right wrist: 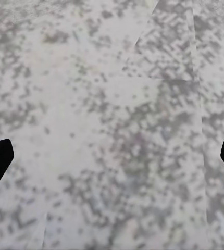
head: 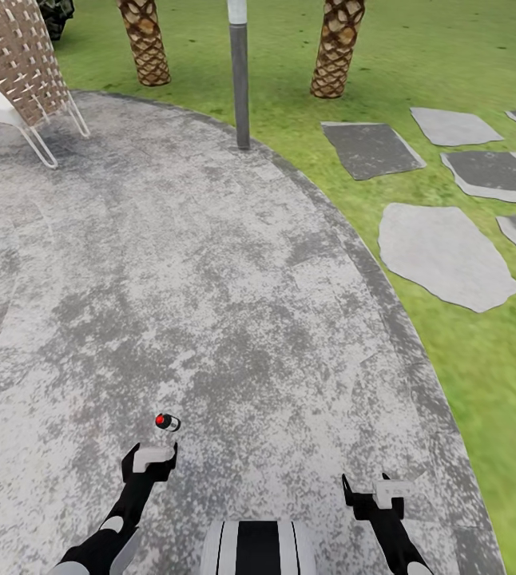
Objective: Pick up the pesticide atomizer in the garden and spray insectifuge to fully cover both potted plants in the garden.
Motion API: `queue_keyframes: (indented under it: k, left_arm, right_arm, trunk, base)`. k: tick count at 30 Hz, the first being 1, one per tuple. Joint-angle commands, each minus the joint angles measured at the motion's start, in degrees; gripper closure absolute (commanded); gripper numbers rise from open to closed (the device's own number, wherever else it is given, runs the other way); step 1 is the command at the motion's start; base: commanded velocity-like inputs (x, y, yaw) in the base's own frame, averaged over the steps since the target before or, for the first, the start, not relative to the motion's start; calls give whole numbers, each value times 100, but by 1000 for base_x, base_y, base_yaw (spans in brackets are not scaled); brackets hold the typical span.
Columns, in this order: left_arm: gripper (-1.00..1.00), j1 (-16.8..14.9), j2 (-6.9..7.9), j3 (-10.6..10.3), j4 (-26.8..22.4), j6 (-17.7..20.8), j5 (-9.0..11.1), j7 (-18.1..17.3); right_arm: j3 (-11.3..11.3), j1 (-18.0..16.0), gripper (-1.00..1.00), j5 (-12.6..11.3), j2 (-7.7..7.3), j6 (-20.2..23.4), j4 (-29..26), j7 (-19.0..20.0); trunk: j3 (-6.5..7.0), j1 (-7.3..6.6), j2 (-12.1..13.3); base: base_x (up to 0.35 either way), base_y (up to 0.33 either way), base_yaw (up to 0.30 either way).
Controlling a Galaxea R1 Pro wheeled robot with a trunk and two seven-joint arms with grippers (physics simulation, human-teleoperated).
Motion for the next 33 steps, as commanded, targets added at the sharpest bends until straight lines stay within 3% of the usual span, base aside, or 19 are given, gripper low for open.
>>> queue_keyframes:
  k: [1,33]
  left_arm:
    - [-100,-2,-2,21,4,-30,-17,2]
    - [-100,-2,-1,24,4,-81,-20,-6]
  right_arm:
    - [0,-2,-100,6,0,-17,3,-5]
    - [0,-2,-100,4,0,-17,3,-5]
  trunk:
    - [-3,-1,-1]
    - [-3,-1,-1]
  base:
    - [0,0,0]
    - [56,0,0]
